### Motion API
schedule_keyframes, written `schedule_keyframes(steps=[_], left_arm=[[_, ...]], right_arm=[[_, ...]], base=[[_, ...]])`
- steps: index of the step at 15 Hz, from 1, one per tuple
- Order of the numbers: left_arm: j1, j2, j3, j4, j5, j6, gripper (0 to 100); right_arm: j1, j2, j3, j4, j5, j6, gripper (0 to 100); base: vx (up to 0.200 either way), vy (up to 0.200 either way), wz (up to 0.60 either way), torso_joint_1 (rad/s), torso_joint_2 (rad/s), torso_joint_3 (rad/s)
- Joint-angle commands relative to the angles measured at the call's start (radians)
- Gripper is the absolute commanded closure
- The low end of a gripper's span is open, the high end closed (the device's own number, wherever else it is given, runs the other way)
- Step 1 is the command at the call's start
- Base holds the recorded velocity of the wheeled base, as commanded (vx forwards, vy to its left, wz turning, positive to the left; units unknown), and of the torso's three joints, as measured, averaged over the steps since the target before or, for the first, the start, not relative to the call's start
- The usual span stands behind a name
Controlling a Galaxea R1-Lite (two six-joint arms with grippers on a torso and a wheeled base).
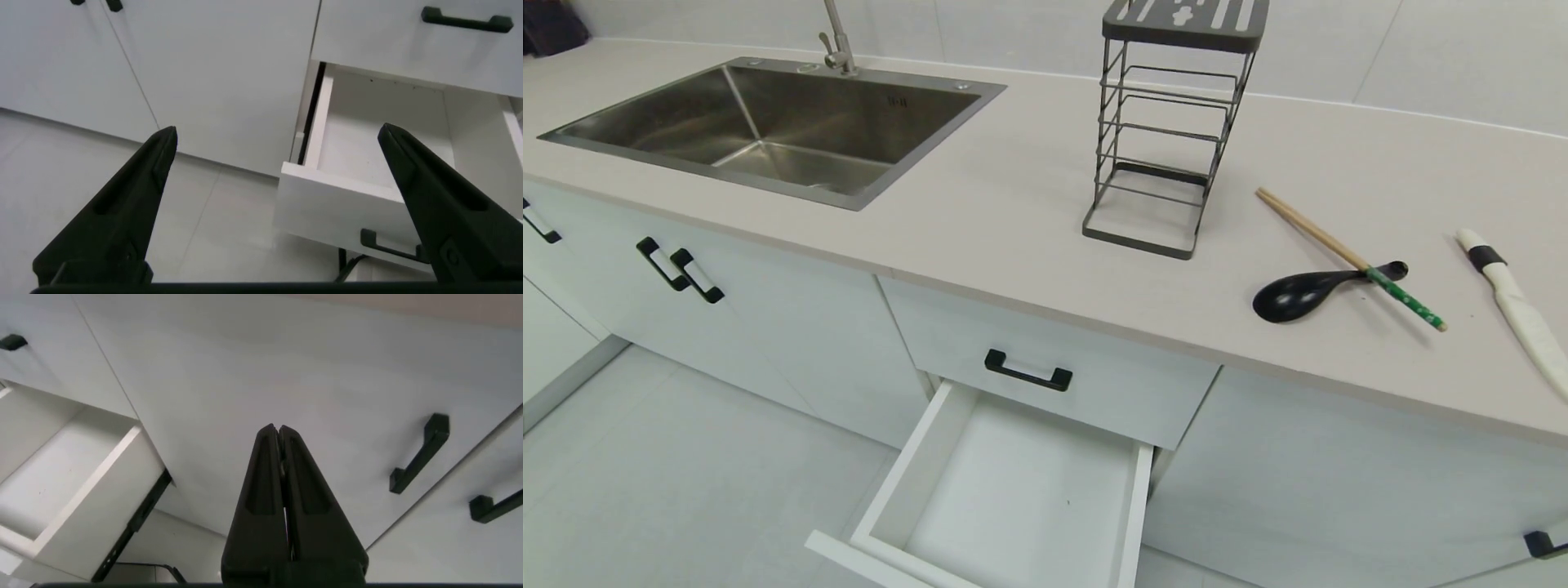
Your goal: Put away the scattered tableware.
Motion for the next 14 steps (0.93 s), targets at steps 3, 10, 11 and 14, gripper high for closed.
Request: schedule_keyframes(steps=[3,10,11,14], left_arm=[[-0.001,0.001,0.0,0.001,-0.001,0.004,0],[0.0,0.001,0.0,0.002,0.0,0.001,0],[0.0,0.001,0.0,0.002,0.0,0.001,0],[0.0,0.001,0.0,0.002,0.0,0.001,0]], right_arm=[[-0.001,0.0,0.0,0.0,0.0,-0.001,100],[0.001,0.0,0.001,0.0,0.0,0.002,100],[0.001,0.0,0.001,0.0,0.0,0.002,100],[-0.001,0.0,0.001,0.0,0.0,0.001,100]], base=[[0.0,0.0,0.0,0.227,-0.47,-0.243],[0.0,0.0,0.0,0.251,-0.51,-0.265],[0.0,0.0,0.0,0.271,-0.54,-0.271],[0.0,0.0,0.0,0.105,-0.19,-0.098]])
